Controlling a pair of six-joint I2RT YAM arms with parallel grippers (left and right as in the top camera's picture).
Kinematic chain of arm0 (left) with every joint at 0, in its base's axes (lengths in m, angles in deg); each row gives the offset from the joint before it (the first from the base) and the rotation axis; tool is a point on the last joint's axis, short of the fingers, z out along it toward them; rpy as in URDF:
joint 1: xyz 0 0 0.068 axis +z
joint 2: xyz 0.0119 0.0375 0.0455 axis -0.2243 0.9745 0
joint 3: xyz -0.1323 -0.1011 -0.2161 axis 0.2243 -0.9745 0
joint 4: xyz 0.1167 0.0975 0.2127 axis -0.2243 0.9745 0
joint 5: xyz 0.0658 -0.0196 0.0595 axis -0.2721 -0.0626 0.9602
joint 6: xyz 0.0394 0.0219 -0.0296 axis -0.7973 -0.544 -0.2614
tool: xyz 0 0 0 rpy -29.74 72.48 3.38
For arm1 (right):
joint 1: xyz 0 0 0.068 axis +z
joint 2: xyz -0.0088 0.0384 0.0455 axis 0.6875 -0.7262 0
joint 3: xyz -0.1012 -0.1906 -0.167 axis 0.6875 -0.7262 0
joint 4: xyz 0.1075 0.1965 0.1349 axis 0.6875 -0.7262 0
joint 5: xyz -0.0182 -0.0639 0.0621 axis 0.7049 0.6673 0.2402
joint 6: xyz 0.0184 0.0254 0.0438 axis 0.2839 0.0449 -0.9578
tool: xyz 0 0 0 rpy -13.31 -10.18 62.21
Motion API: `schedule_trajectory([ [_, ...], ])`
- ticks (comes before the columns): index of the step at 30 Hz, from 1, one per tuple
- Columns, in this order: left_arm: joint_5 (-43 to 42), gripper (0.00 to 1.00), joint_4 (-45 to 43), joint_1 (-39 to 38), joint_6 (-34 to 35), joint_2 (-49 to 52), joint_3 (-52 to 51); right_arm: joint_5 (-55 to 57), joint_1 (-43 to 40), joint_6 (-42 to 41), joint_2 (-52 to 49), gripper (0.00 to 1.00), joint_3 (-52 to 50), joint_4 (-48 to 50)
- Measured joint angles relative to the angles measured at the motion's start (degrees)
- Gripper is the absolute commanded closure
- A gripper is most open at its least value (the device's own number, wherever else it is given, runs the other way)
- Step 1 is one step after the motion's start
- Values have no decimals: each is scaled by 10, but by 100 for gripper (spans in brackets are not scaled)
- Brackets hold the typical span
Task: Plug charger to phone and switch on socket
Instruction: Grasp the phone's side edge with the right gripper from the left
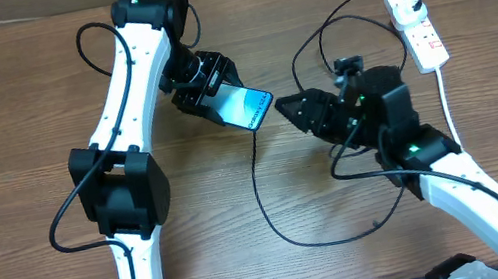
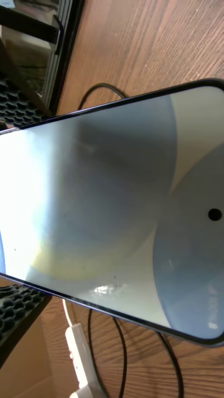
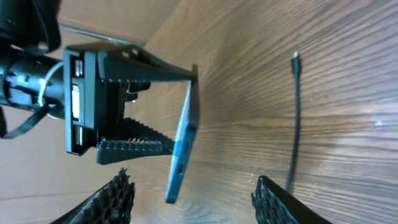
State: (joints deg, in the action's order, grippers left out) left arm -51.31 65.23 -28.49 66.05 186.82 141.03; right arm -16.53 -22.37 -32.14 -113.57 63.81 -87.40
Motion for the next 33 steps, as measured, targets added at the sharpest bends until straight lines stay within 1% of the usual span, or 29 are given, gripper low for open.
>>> schedule_trajectory([
  [5, 6, 96, -2, -19, 4, 0, 0, 13, 33, -21, -38, 39, 0, 15],
  [10, 6, 96, -2, -36, 7, 0, 0, 19, 37, -30, -53, 39, 0, 39],
  [12, 7, 96, -2, -40, 11, 0, 0, 19, 37, -31, -53, 43, 0, 43],
  [21, 10, 96, -17, -82, 30, 0, 0, 32, 37, -34, -58, 49, 0, 46],
  [26, 10, 96, -25, -108, 47, -1, 0, 43, 37, -35, -60, 57, 0, 44],
  [30, 10, 96, -31, -113, 60, -2, 0, 50, 37, -35, -60, 63, 0, 39],
  [33, 10, 95, -38, -113, 66, -2, 0, 52, 37, -35, -61, 65, 0, 31],
])
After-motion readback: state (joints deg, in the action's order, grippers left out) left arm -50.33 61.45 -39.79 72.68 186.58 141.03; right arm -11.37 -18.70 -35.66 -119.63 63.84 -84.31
